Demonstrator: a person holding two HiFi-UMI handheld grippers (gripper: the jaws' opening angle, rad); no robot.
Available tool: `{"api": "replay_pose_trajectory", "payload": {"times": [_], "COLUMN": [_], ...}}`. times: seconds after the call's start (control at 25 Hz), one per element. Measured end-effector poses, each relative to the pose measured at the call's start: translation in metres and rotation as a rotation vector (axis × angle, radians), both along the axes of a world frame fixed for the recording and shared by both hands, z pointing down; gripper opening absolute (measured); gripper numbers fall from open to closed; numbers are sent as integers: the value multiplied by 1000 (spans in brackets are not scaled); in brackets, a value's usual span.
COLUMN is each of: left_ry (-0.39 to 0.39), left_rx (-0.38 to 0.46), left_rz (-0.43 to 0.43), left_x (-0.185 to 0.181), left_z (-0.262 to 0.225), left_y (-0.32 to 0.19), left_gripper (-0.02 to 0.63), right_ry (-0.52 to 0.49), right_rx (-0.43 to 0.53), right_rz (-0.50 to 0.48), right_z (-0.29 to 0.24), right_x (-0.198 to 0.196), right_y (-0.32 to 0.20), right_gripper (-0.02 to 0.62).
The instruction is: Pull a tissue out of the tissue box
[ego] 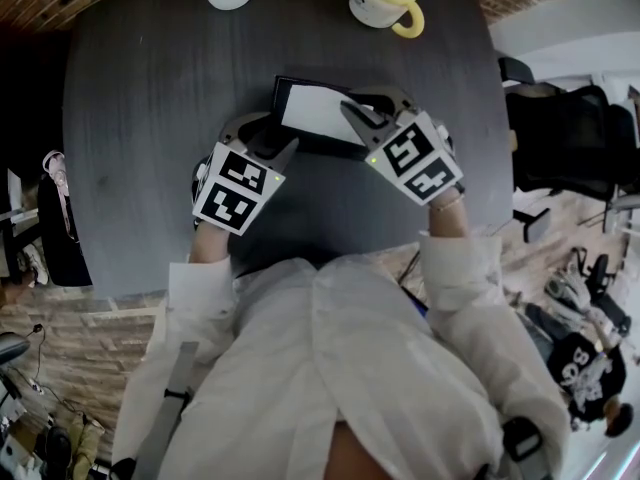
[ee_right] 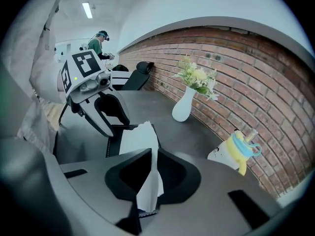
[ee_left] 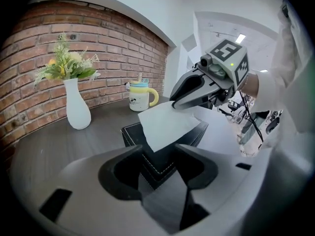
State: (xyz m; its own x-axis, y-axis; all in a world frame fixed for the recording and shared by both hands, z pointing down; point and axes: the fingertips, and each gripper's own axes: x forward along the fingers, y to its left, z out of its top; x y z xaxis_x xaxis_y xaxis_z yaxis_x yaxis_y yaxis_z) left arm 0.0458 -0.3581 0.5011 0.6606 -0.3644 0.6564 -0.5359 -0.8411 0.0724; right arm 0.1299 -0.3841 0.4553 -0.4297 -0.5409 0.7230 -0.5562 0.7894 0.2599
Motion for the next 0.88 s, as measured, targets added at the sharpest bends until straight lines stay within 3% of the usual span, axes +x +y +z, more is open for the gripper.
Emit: {"api": "replay_pose_trajectory", "payload": {"times": [0.4,0.6,0.76,0.88], "left_ry": [-6,-7,-8,-7], "left_rx": [7,8,9,8], "left_rz": [-6,-6,-7,-5], "left_x": [0,0,0,0], "left_z": [0,-1,0,0], "left_y": [-1,-1,-1,-1], "left_gripper": [199,199,199,199], "right_ry": [38,21,-6,-36], "right_rx": [41,71,83,42], "right_rz": [24,24,8,-25], "right_z": [0,-7,-12,-5], "right_x": [2,0,-6,-17], "right_y": [5,10,16,27], "right_gripper": [31,119,130,132]}}
